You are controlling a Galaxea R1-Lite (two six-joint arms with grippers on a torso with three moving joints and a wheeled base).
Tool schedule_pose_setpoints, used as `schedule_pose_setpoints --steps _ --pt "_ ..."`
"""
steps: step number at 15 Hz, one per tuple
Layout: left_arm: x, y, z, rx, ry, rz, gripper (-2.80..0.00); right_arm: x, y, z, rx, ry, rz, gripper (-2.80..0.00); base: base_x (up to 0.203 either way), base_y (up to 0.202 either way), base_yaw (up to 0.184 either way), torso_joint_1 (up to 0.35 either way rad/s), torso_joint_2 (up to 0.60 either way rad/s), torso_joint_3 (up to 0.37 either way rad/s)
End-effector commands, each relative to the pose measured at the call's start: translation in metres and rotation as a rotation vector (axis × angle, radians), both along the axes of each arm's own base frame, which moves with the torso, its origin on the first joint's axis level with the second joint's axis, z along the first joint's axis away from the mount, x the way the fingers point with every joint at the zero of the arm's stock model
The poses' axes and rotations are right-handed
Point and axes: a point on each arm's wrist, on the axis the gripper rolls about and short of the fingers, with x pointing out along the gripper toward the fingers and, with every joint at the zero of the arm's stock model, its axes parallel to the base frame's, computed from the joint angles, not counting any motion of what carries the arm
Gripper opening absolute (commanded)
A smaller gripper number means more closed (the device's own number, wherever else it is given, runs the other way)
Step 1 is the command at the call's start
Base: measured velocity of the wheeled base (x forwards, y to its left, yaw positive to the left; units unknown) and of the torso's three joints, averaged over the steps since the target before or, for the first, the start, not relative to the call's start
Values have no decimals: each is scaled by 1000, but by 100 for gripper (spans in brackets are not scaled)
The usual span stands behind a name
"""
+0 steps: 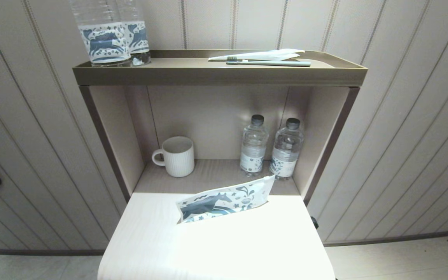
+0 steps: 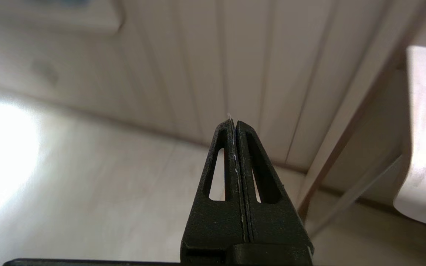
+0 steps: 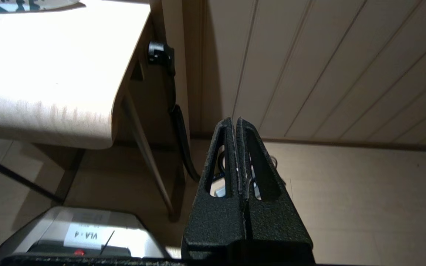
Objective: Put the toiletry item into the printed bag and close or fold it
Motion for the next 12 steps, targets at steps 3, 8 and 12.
schedule_pose_setpoints --steps 3,8,12 --pt "-4 -5 -6 92 -301 -246 -280 6 0 -30 -29 -125 18 -280 0 0 0 0 0 0" --pt "-18 -8 -20 150 -343 -394 -280 -8 -1 -49 -86 -189 2 -280 0 0 0 0 0 0" --pt "-19 -8 -16 136 -388 -390 -280 -8 -1 -49 -1 -188 -24 -280 0 0 0 0 0 0"
